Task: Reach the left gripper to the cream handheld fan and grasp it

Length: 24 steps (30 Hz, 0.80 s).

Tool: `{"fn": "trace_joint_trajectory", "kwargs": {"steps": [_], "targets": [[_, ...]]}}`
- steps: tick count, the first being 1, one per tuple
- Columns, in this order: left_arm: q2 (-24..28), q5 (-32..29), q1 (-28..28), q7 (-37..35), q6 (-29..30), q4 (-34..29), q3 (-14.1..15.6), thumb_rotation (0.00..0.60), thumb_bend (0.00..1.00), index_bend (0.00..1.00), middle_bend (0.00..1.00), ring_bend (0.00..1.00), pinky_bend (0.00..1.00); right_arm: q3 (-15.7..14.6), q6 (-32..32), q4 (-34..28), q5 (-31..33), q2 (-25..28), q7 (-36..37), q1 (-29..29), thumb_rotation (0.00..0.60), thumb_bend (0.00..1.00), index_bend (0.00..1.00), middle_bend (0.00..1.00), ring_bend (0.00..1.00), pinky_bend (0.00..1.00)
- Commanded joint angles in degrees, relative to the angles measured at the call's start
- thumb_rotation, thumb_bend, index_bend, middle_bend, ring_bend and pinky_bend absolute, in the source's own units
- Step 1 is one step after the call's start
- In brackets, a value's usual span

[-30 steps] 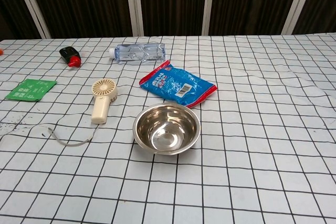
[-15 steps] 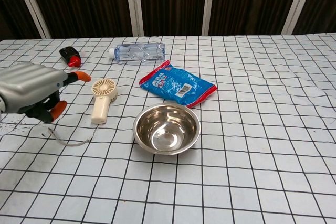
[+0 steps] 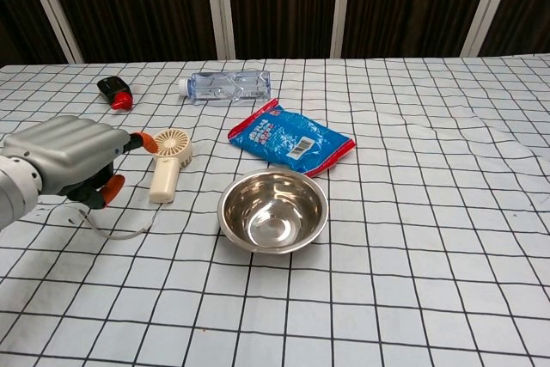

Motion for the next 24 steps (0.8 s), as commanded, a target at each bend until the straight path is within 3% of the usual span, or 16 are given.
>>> {"fn": "trace_joint_trajectory", "kwargs": {"steps": [1, 24], "targets": [[-0.5, -0.4, -0.6, -0.1, -0.1, 1.0, 0.2, 0.600, 0.81, 0.18, 0.92, 0.81, 0.84, 0.0, 0.0, 0.0, 0.0, 0.0, 0.0, 0.0, 0.600, 0.28, 0.10, 0.00, 0.00, 0.00], [-2.9, -2.1, -2.9, -1.9, 0.4, 4.8, 1.3, 0.600, 0.82, 0.19, 0.91, 0.81, 0.84, 0.0, -0.2, 0.0, 0.1, 0.1, 0.2, 0.1, 0.600, 0.28, 0.10, 0.00, 0.00, 0.00]]}}
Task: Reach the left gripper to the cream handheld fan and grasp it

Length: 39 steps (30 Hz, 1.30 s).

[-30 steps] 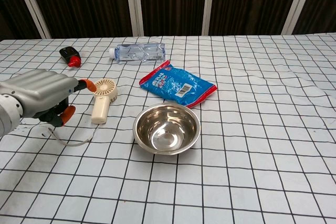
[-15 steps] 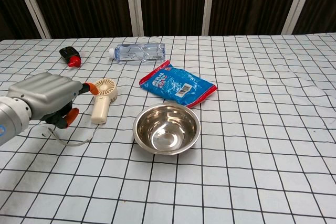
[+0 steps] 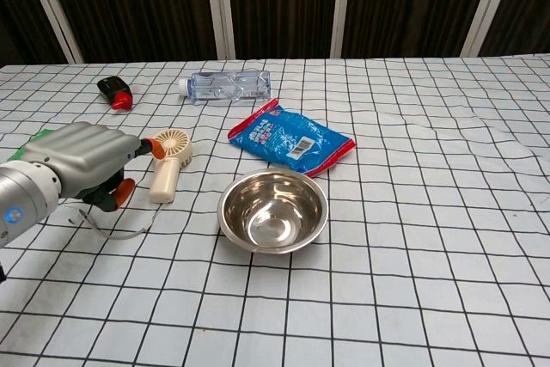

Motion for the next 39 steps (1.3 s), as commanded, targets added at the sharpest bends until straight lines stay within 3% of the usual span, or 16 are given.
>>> {"fn": "trace_joint_trajectory", "kwargs": {"steps": [1, 39], "targets": [[-0.1, -0.1, -0.1, 0.0, 0.1, 0.2, 0.3, 0.600, 0.82, 0.19, 0.91, 0.81, 0.84, 0.0, 0.0, 0.0, 0.0, 0.0, 0.0, 0.0, 0.600, 0.28, 0.10, 0.00, 0.00, 0.00], [-1.6, 0.8, -1.0, -3.5, 0.5, 3.1, 0.9, 0.600, 0.81, 0.18, 0.91, 0.80, 0.84, 0.0, -0.2, -0.1, 0.1, 0.1, 0.1, 0.1, 0.600, 0.28, 0.10, 0.00, 0.00, 0.00]]}}
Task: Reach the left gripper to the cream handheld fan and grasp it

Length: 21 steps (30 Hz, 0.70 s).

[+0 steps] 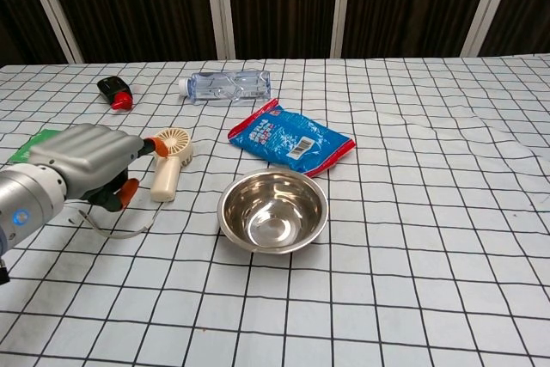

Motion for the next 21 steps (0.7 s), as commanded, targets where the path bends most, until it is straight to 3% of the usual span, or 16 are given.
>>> {"fn": "trace_joint_trajectory", "kwargs": {"steps": [1, 21], "targets": [[-0.1, 0.0, -0.1, 0.0, 0.0, 0.1, 0.0, 0.600, 0.81, 0.18, 0.91, 0.80, 0.84, 0.0, 0.0, 0.0, 0.0, 0.0, 0.1, 0.0, 0.600, 0.28, 0.10, 0.00, 0.00, 0.00], [-1.7, -2.1, 0.0, 0.4, -1.8, 3.5, 1.2, 0.600, 0.81, 0.17, 0.90, 0.80, 0.84, 0.1, -0.1, -0.1, 0.1, 0.0, -0.1, 0.1, 0.600, 0.28, 0.10, 0.00, 0.00, 0.00]]}}
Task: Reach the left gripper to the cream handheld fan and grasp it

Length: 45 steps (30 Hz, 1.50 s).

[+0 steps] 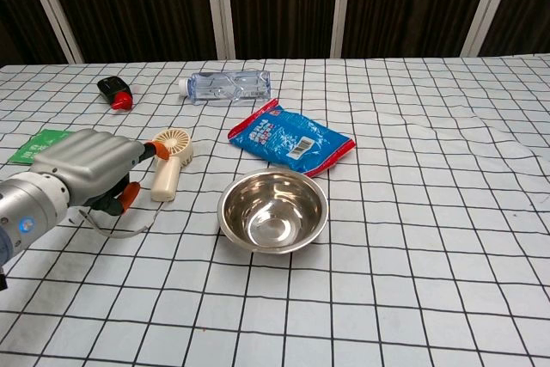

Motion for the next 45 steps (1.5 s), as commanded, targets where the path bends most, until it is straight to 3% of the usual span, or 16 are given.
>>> {"fn": "trace_joint_trajectory", "kwargs": {"steps": [1, 17, 33, 39, 45], "targets": [[-0.5, -0.1, 0.0, 0.4, -0.5, 0.9, 0.7, 0.600, 0.81, 0.17, 0.90, 0.80, 0.84, 0.0, 0.0, 0.0, 0.0, 0.0, 0.0, 0.0, 0.600, 0.28, 0.10, 0.00, 0.00, 0.00], [0.5, 1.3, 0.6, 1.4, 0.2, 0.0, 2.4, 0.600, 0.82, 0.26, 0.90, 0.80, 0.84, 0.0, 0.0, 0.0, 0.0, 0.0, 0.0, 0.0, 0.600, 0.28, 0.10, 0.00, 0.00, 0.00], [1.7, 2.5, 1.2, 3.4, 0.8, -0.8, 4.1, 0.600, 0.82, 0.25, 0.89, 0.79, 0.84, -0.1, 0.3, 0.0, -0.1, -0.1, -0.2, -0.1, 0.600, 0.28, 0.10, 0.00, 0.00, 0.00], [1.3, 4.5, 1.5, 1.4, 2.2, -1.1, 3.3, 0.600, 0.80, 0.12, 0.86, 0.76, 0.84, 0.0, 0.2, 0.0, -0.1, -0.1, -0.2, -0.1, 0.600, 0.28, 0.10, 0.00, 0.00, 0.00], [2.4, 10.8, 2.6, -7.2, 6.4, -4.3, 0.4, 0.600, 0.65, 0.01, 0.74, 0.64, 0.78, 0.0, 0.2, 0.0, 0.0, -0.1, -0.2, -0.1, 0.600, 0.28, 0.10, 0.00, 0.00, 0.00]]}}
